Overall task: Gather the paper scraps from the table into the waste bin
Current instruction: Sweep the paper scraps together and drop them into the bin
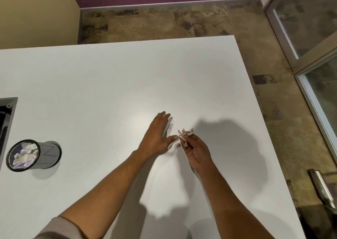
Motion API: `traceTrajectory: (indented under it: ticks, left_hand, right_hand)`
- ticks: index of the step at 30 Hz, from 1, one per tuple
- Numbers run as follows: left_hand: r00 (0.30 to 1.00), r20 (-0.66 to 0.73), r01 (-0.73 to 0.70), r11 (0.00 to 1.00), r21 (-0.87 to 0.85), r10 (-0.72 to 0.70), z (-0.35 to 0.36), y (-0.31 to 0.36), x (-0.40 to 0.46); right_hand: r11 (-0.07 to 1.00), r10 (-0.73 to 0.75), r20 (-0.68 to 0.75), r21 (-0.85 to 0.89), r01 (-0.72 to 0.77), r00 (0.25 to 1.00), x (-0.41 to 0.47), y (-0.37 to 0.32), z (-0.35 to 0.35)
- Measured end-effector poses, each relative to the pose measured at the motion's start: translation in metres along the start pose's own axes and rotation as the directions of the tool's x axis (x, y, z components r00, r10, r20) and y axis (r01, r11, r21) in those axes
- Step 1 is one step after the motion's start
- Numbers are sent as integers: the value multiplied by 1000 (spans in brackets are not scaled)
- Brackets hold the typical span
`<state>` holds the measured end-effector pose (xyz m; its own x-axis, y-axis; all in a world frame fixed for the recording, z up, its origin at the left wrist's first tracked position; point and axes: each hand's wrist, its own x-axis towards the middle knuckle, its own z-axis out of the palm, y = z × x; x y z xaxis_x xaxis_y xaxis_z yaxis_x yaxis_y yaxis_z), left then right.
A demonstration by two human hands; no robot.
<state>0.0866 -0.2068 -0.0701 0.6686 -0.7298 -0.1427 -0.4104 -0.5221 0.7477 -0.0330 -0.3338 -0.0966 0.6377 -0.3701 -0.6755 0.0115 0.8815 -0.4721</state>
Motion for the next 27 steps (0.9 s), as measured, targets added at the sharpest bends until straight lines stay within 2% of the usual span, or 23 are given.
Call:
traceTrajectory:
  ticks: [3, 6, 11, 13, 16, 19, 27]
  left_hand:
    - [974, 226, -75, 971, 227, 22, 9, -22, 11]
    - [936, 347, -218, 875, 431, 61, 16, -35, 23]
    - [871, 444, -426, 774, 469, 210, 14, -45, 36]
    - [870, 409, -445, 793, 415, 274, 16, -47, 32]
    - [898, 295, -419, 842, 340, 328, 24, -47, 16]
    - [900, 179, -435, 849, 301, 398, 25, -50, -5]
    - [871, 77, -474, 790, 389, 484, 11, -65, -51]
  right_hand:
    - [1000, -2, -10, 11, 2, 1000, -2, -4, -6]
    - [1000, 8, -30, 17, -8, 1000, -3, -8, -12]
    - [1000, 15, -32, 0, -15, 999, -3, -10, -17]
    - [1000, 18, -31, -1, -18, 999, -3, -9, -16]
    - [1000, 25, -23, -8, -26, 999, -3, -6, -13]
    - [999, 36, -1, -13, -36, 999, -5, -3, -10]
    - [998, 56, -5, -10, -56, 998, -21, 3, -3]
